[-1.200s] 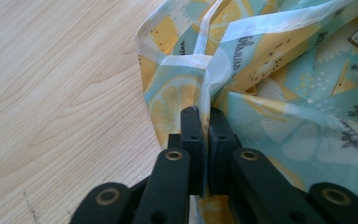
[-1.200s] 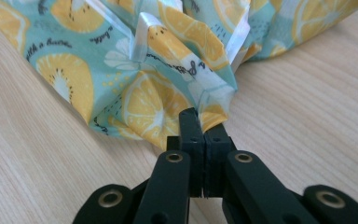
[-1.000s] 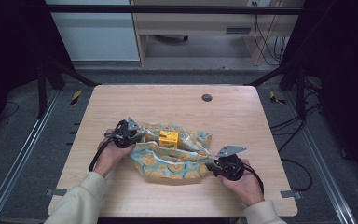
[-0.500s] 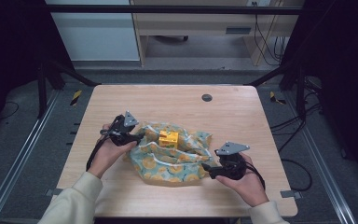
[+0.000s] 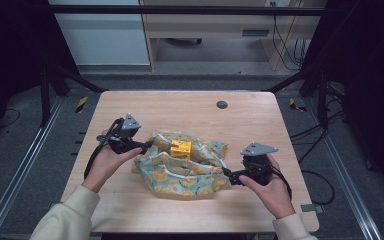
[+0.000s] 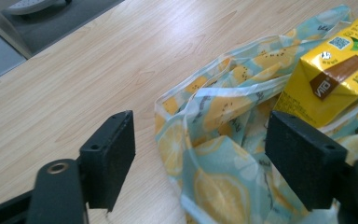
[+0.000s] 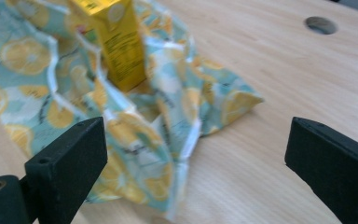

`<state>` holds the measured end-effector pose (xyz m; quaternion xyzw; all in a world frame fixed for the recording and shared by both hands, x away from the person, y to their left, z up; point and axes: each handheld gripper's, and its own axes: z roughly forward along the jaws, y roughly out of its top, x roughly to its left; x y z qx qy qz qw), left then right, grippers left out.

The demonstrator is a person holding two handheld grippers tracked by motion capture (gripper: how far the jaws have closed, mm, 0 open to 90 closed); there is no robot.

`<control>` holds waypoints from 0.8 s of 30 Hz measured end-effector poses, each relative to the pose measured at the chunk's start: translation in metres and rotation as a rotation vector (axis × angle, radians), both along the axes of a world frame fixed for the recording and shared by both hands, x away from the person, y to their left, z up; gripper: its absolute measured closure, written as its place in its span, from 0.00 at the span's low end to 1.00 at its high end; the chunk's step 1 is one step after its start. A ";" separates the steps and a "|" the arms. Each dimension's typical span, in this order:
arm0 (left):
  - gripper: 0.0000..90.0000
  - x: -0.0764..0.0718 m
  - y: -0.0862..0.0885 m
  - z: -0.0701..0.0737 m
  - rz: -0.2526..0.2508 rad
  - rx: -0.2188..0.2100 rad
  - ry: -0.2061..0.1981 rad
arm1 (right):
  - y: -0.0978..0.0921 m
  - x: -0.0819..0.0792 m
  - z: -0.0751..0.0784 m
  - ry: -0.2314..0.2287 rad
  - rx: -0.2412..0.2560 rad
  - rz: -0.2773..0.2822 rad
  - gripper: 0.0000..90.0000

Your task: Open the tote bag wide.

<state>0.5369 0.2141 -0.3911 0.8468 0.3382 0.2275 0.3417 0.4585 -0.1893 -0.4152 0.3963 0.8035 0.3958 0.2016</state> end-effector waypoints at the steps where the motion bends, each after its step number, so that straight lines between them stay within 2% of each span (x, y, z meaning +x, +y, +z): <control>1: 0.23 -0.001 0.003 0.000 0.002 -0.003 0.000 | -0.003 0.002 0.002 -0.002 0.003 -0.012 0.07; 2: 0.22 -0.001 0.003 0.000 0.002 -0.003 0.000 | -0.003 0.002 0.002 -0.002 0.003 -0.012 0.07; 3: 0.20 -0.003 0.011 0.001 0.014 -0.008 0.009 | -0.010 0.005 0.005 0.000 0.016 -0.040 0.07; 4: 0.19 -0.003 0.011 0.001 0.014 -0.008 0.009 | -0.013 0.006 0.006 -0.002 0.019 -0.054 0.06; 8: 0.14 -0.009 0.033 -0.001 0.048 -0.012 0.009 | -0.025 0.009 0.008 -0.007 0.034 -0.108 0.07; 9: 0.13 -0.009 0.033 -0.001 0.048 -0.012 0.009 | -0.025 0.009 0.008 -0.007 0.034 -0.108 0.07; 10: 0.11 -0.010 0.038 -0.002 0.057 -0.014 0.012 | -0.031 0.009 0.007 -0.010 0.034 -0.142 0.07; 11: 0.11 -0.011 0.044 -0.003 0.066 -0.014 0.012 | -0.031 0.009 0.007 -0.010 0.034 -0.142 0.07; 13: 0.10 -0.013 0.059 -0.007 0.092 -0.022 0.022 | -0.040 0.010 0.004 0.001 0.031 -0.176 0.07; 16: 0.10 -0.017 0.074 -0.011 0.098 -0.061 0.042 | -0.049 0.008 -0.001 0.017 0.018 -0.202 0.07; 24: 0.10 -0.024 0.103 -0.022 0.130 -0.041 0.045 | -0.067 -0.001 -0.023 0.073 -0.004 -0.241 0.07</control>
